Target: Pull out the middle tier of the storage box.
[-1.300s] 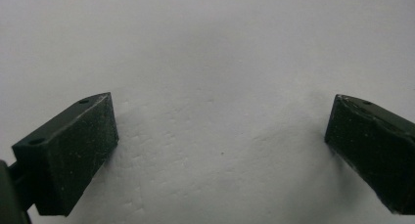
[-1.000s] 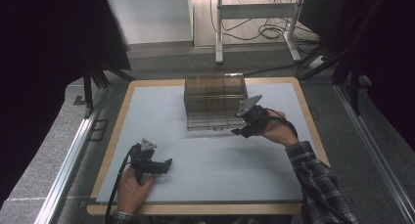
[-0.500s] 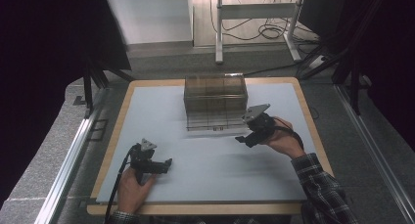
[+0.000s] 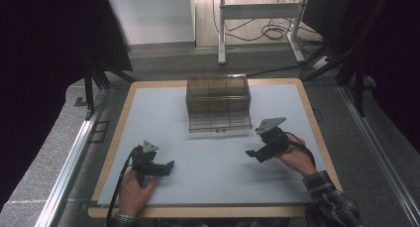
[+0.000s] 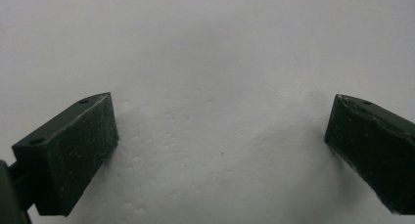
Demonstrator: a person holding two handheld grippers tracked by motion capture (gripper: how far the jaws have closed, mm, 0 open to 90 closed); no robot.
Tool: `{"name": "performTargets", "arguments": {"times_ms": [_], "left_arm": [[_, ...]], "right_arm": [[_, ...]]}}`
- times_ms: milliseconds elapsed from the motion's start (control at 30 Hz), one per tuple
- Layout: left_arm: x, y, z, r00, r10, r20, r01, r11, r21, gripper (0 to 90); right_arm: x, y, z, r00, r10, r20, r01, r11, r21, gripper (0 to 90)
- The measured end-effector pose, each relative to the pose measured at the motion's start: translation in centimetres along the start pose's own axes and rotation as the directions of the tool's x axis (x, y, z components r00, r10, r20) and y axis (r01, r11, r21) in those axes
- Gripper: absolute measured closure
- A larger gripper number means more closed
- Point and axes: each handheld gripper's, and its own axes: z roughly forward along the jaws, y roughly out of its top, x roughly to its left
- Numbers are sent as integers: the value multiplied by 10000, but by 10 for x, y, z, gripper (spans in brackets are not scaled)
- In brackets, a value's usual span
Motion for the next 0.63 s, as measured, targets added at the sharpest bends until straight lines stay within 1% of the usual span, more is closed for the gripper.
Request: {"name": "performTargets", "arguments": {"times_ms": [100,167,233,367,467,533,633], "left_arm": [[0,0,0,10000,-2,2,2,10000,1,0],[0,0,0,10000,0,-2,0,10000,0,0],[0,0,0,10000,1,0,-1,10000,-1,0],[0,0,0,10000,-55,2,55,10000,-48,0],[0,0,0,10000,-65,5,65,10000,-55,0],[0,0,0,10000,-61,0,61,10000,-39,0],[-1,0,0,10000,-54,-17,54,10000,-45,0]], "right_arm": [[1,-10,1,9998,217,53,-217,9998,-14,35],[2,-18,2,9994,335,112,-336,9994,71,15],[3,-27,5,9985,542,29,-543,9983,198,8],[7,-37,9,9986,535,-4,-534,9977,411,0],[9,-42,14,9983,569,-139,-560,9967,586,0],[7,-45,15,9962,820,-289,-808,9959,399,0],[7,-48,15,9962,810,-316,-806,9966,150,0]]}}
